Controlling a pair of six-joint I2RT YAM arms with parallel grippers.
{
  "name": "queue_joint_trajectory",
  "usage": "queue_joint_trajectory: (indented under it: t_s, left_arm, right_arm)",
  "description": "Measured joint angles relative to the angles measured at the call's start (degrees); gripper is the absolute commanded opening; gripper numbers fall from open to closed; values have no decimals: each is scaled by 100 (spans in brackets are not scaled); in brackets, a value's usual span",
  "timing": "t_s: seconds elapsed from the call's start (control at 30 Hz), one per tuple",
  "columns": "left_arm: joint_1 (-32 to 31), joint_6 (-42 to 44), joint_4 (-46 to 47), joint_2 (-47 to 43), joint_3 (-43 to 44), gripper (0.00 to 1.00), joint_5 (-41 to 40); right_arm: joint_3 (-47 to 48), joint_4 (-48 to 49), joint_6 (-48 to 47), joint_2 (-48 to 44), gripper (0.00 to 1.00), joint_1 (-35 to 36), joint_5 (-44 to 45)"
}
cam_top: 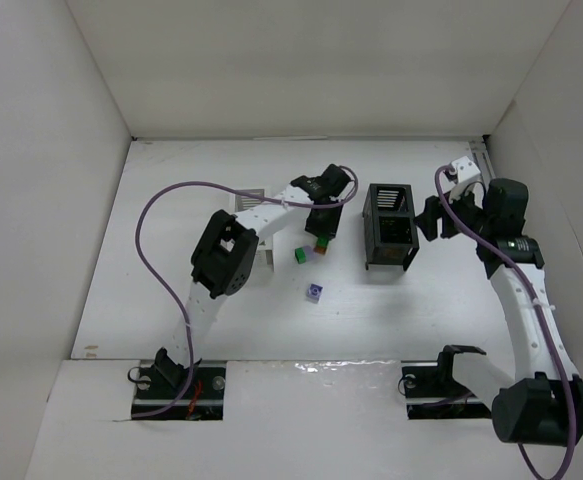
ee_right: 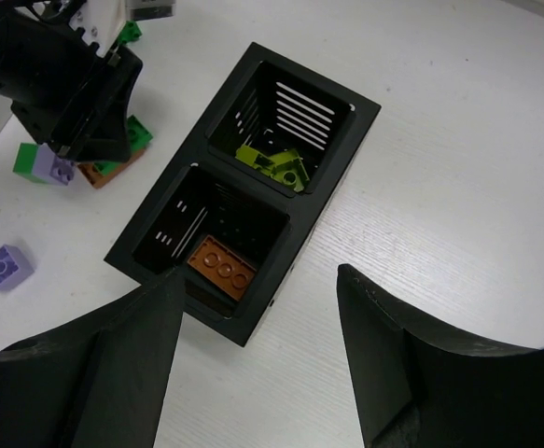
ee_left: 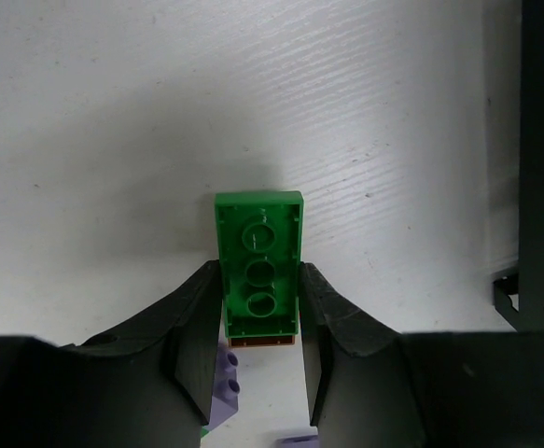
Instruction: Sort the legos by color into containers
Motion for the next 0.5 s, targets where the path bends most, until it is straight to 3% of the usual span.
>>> queue_joint_trajectory:
  t_s: [0.1, 0.2, 0.37, 0.5]
  left_arm:
    - [70, 52, 52, 2, 0, 0, 339]
    - [332, 52, 470, -61, -186, 0, 1233]
    - [1558, -649, 2092, -658, -1462, 0, 3713]
    - [2402, -2177, 4562, -931, -2232, 0, 5202]
  right_arm:
    - [2, 2, -15, 61, 70, 0, -245]
    - [2, 0, -72, 177, 69, 0, -809]
    - [120, -20, -107, 708, 66, 0, -1891]
    - [459, -160, -118, 1438, 66, -4, -2734]
